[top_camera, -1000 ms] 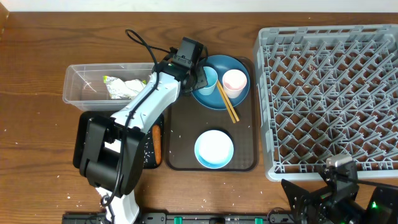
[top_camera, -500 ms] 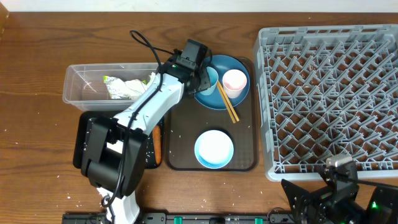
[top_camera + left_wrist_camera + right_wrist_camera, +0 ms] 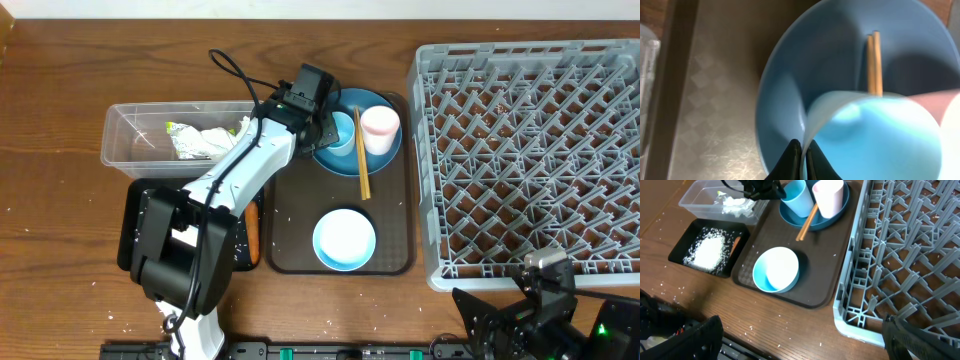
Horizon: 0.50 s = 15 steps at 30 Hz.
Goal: Sort waste into correct bins and load items into the dishwasher rack
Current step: 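Close the left gripper on the light-blue cup rim, then lift the light-blue cup and swing it toward the right gripper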
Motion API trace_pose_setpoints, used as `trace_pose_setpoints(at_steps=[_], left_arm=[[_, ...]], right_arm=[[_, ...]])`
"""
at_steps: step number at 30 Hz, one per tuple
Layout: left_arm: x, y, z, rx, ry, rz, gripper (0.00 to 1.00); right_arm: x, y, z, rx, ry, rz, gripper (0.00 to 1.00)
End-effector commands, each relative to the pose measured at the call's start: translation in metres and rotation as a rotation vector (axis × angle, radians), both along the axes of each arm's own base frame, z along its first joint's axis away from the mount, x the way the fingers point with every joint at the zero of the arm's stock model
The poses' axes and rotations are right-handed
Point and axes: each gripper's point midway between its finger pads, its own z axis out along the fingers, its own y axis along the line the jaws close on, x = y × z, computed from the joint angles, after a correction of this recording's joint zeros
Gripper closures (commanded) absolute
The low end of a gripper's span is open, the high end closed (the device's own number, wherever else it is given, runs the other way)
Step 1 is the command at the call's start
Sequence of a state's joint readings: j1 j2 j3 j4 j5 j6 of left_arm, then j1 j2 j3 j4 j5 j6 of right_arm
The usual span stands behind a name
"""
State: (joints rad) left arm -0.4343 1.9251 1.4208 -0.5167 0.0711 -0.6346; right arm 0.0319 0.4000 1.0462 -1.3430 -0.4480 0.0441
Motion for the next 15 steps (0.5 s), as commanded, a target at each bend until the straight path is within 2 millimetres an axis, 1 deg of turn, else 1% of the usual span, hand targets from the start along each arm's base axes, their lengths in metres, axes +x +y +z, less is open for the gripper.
trace_pose_setpoints(at_steps=[1, 4, 7, 11, 15], left_arm=[[0.003, 0.012, -0.01, 0.007, 0.022, 0.055, 0.94], [0.005, 0.022, -0.009, 0.009, 0.026, 0.076, 0.94], [0.009, 0.034, 0.003, 0.0, 0.007, 0.102, 0.94], [0.01, 0.05, 0.036, -0.036, -0.037, 0.14, 0.94], [-0.001, 0.048, 0.081, -0.151, -0.075, 0.111, 0.94]], right_arm=[[0.001, -0.001, 0.0, 0.0, 0.005, -0.011, 0.01], [0.001, -0.001, 0.0, 0.0, 0.005, -0.011, 0.01], [0.001, -0.001, 0.0, 0.0, 0.005, -0.011, 0.01], [0.001, -0.001, 0.0, 0.0, 0.005, -0.011, 0.01], [0.001, -0.001, 0.0, 0.0, 0.005, -0.011, 0.01]])
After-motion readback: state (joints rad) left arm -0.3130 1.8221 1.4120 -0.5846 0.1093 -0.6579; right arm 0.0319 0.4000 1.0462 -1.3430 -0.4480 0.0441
